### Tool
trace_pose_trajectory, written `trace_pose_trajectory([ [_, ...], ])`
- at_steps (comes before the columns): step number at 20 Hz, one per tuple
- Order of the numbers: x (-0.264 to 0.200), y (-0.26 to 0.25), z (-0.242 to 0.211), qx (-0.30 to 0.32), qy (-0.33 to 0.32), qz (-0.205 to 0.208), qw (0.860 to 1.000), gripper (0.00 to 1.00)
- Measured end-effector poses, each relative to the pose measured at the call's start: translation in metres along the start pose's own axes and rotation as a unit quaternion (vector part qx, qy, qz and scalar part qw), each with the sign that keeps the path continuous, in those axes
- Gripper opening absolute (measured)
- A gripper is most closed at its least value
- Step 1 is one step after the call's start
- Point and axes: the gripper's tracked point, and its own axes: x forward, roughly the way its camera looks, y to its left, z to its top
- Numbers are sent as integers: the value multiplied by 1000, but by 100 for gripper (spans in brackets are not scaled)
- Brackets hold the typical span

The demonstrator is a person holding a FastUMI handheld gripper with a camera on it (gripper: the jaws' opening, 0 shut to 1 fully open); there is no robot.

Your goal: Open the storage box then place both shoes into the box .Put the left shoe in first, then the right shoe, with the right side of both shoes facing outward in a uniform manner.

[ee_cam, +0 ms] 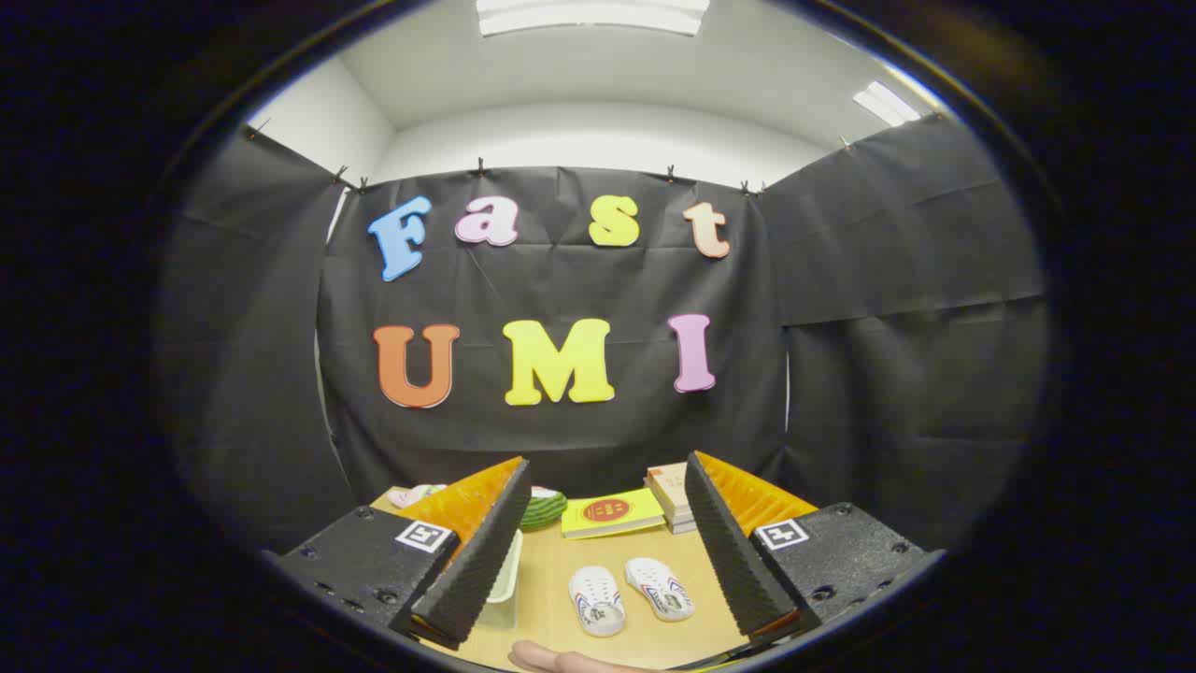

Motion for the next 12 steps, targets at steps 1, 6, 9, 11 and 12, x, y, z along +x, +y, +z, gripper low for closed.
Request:
trace_pose_trajectory([
  [1, -1, 1, 2, 0, -6, -1, 1000, 100],
  [6, -2, 1, -15, 5, 11, 2, 1000, 100],
  [9, 0, 3, -26, -6, 18, 6, 1000, 100],
  [11, 2, 4, -31, -8, 19, 5, 1000, 100],
  [12, 3, 3, -33, -8, 22, 3, 1000, 100],
])
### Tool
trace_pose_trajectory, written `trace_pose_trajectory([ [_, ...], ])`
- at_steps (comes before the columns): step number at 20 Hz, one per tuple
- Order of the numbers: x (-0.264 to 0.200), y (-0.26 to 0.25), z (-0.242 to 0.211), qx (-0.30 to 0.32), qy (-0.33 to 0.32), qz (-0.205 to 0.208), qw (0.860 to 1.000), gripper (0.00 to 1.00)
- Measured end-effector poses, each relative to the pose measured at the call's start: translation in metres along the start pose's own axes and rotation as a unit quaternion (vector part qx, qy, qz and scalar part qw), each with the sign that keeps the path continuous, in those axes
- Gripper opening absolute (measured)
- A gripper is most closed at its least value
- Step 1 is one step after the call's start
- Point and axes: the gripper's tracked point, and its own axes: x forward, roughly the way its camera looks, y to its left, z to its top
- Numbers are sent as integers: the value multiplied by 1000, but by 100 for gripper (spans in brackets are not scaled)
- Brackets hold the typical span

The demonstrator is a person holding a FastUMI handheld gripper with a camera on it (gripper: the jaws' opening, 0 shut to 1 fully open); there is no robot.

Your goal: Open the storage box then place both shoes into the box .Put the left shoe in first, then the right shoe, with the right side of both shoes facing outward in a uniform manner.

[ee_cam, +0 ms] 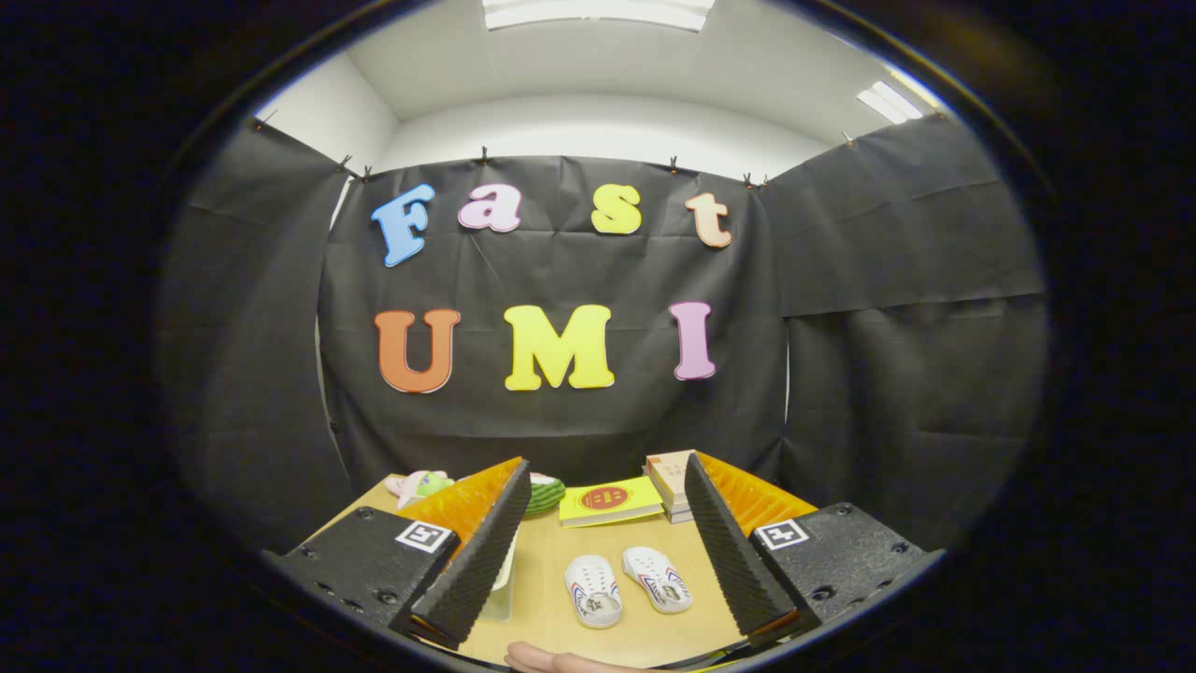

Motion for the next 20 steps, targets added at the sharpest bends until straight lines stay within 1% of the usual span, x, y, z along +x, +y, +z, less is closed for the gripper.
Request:
trace_pose_trajectory([
  [2, 4, -1, -6, 5, 6, 1, 1000, 100],
  [5, 10, 7, -22, 10, 29, 16, 999, 100],
  [9, 25, 5, -31, 4, 30, 9, 999, 100],
  [12, 41, 9, -45, 15, 55, 15, 998, 100],
  [16, 75, 9, -56, 22, 74, 20, 997, 100],
  [18, 94, 18, -76, 19, 102, 38, 994, 100],
  [20, 110, 29, -107, 26, 152, 66, 986, 100],
])
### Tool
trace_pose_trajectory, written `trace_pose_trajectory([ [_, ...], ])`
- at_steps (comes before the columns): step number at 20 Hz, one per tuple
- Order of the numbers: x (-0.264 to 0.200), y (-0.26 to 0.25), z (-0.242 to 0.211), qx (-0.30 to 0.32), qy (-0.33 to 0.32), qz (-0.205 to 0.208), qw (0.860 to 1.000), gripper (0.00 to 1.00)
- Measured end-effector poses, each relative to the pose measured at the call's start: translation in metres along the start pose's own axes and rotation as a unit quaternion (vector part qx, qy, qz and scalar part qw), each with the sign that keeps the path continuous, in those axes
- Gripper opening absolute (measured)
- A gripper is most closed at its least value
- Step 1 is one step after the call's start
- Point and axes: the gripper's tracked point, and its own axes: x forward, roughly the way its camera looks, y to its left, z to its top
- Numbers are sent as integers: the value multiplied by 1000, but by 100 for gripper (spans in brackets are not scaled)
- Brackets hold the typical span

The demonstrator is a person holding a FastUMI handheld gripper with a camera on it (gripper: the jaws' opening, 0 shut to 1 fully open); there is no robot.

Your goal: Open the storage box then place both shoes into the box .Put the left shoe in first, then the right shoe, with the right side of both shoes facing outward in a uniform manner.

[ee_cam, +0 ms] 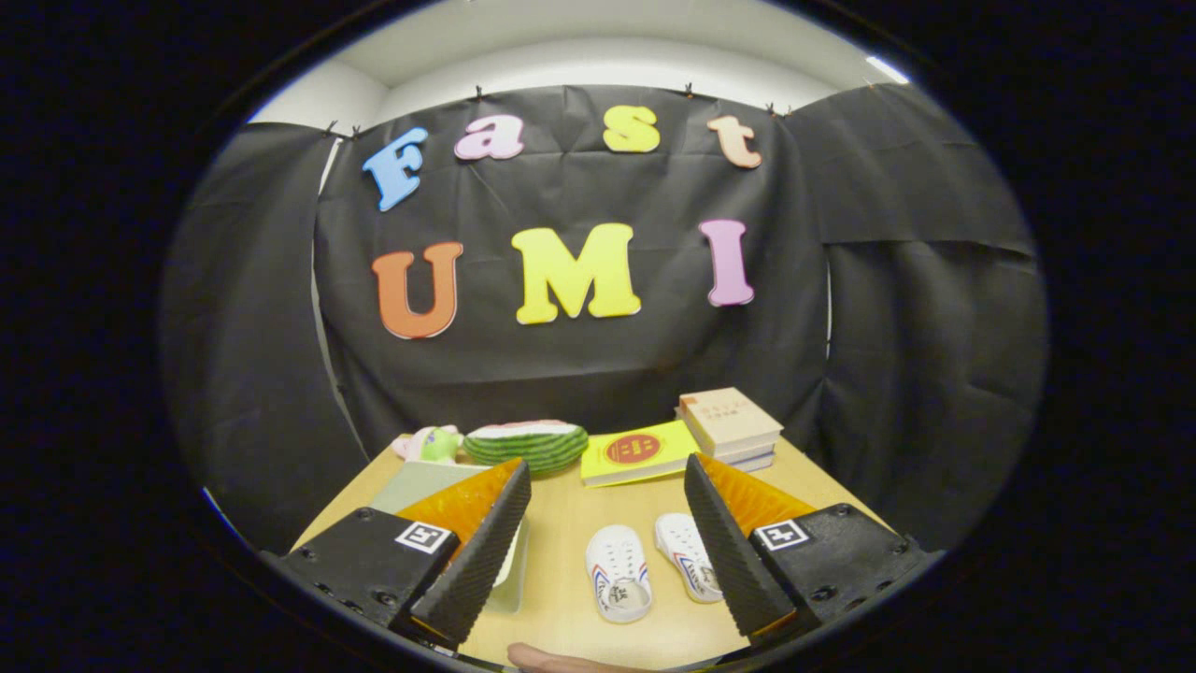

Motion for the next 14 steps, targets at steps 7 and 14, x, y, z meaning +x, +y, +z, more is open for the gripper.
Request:
trace_pose_trajectory([
  [7, 79, 32, -69, 85, 150, 135, 976, 100],
  [14, 121, 83, -121, 202, 282, 317, 883, 94],
])
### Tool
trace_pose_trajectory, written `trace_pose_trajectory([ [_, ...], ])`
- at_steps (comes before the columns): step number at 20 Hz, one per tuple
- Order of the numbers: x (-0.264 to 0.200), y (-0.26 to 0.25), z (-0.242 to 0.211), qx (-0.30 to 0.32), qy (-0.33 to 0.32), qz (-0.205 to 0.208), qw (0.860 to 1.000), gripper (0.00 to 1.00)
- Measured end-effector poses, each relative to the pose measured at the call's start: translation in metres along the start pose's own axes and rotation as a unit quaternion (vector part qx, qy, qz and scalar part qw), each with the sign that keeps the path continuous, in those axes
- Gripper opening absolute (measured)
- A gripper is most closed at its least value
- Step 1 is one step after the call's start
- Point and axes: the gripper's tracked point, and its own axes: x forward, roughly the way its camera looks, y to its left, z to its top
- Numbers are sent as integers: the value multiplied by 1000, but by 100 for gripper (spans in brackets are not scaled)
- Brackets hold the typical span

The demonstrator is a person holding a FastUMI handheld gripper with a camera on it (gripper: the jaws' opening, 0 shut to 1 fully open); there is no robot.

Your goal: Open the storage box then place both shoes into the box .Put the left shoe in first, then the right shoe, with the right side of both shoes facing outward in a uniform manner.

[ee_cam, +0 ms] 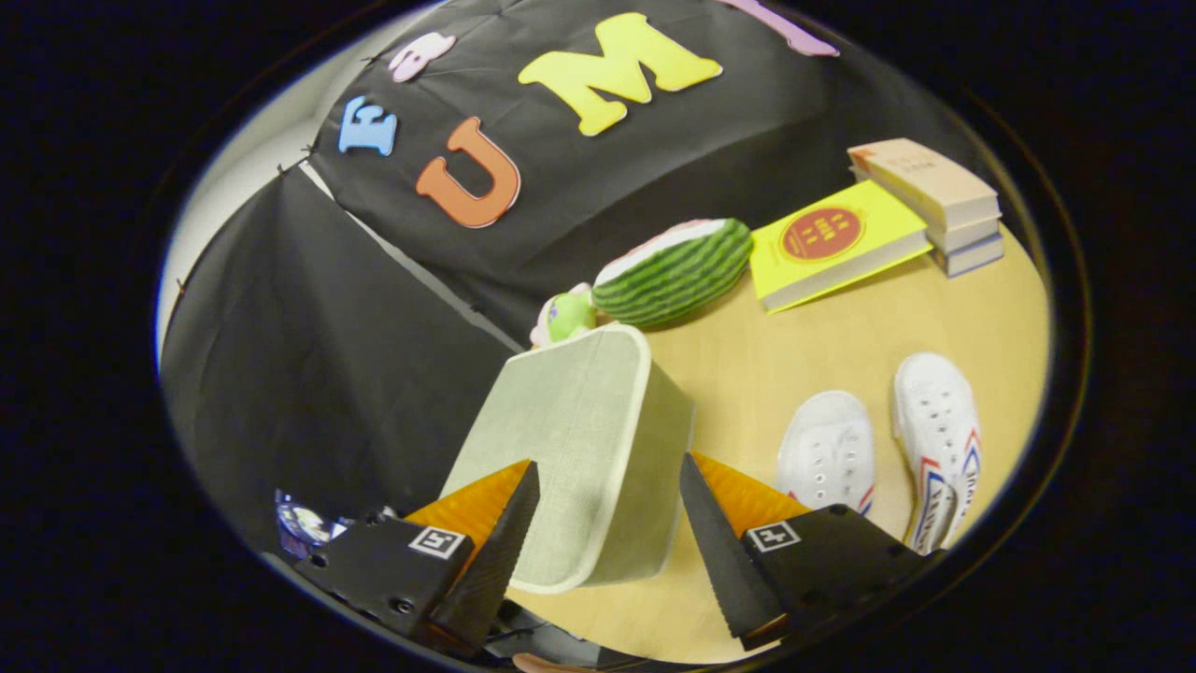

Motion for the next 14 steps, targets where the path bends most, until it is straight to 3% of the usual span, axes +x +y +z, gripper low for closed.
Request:
trace_pose_trajectory([
  [4, 14, 4, 2, 43, 43, 101, 993, 83],
  [10, 29, -4, -1, 103, 95, 170, 975, 63],
  [14, 39, -2, -1, 144, 111, 210, 961, 27],
])
